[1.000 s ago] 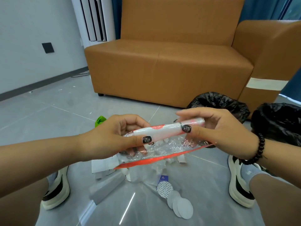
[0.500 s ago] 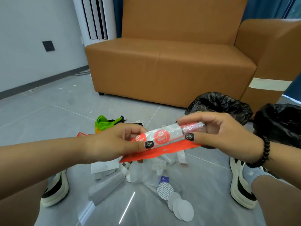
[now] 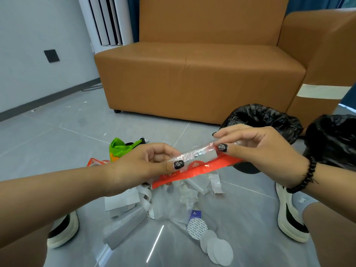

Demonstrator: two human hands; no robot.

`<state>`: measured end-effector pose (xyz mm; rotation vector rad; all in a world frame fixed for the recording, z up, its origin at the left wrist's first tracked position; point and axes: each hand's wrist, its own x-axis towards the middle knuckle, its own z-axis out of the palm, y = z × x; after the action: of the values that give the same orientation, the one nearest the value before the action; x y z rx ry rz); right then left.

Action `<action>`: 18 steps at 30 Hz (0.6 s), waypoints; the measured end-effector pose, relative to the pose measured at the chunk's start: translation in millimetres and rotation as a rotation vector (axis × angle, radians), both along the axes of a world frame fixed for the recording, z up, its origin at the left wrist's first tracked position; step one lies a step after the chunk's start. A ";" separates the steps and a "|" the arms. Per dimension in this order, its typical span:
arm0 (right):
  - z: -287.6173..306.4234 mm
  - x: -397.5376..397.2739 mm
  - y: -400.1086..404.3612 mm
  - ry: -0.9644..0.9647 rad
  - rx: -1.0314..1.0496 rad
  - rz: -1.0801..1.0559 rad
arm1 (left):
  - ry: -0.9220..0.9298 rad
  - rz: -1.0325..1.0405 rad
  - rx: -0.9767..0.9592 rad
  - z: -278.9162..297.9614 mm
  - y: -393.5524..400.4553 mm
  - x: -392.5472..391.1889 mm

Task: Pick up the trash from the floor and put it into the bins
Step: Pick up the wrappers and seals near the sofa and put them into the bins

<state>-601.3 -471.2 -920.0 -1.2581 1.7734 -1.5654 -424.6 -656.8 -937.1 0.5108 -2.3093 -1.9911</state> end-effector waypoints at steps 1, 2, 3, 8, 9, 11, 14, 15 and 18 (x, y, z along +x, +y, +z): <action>-0.2 -0.8 -1.8 -0.065 -0.021 -0.039 | 0.025 0.031 -0.021 -2.3 -2.3 -4.4; -0.7 -1.6 -3.8 -0.132 -0.047 -0.079 | 0.049 0.062 -0.042 -3.6 -3.5 -8.4; -1.9 -4.0 -5.9 -0.187 -0.072 -0.121 | 0.075 0.087 -0.055 -4.3 -4.1 -14.1; -7.1 -24.6 -13.2 -0.419 -0.148 -0.286 | 0.140 0.147 -0.140 -6.6 0.1 -51.7; -6.7 -29.1 -13.5 -0.432 -0.154 -0.314 | 0.137 0.162 -0.152 -8.2 0.2 -60.4; -5.3 -41.5 -10.3 -0.415 -0.161 -0.382 | 0.127 0.165 -0.152 -12.5 1.5 -82.6; -3.5 -64.4 -3.7 -0.375 -0.180 -0.466 | 0.113 0.090 -0.111 -18.6 6.4 -117.9; -3.0 -73.1 -1.1 -0.356 -0.179 -0.502 | 0.100 0.058 -0.098 -20.4 9.4 -130.0; -1.1 -103.5 9.6 -0.319 -0.195 -0.625 | 0.034 0.010 -0.027 -27.0 18.7 -174.5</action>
<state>-704.8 -461.6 -921.1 -0.4839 1.9302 -2.1734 -599.1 -638.1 -964.2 0.4816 -2.3057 -1.9454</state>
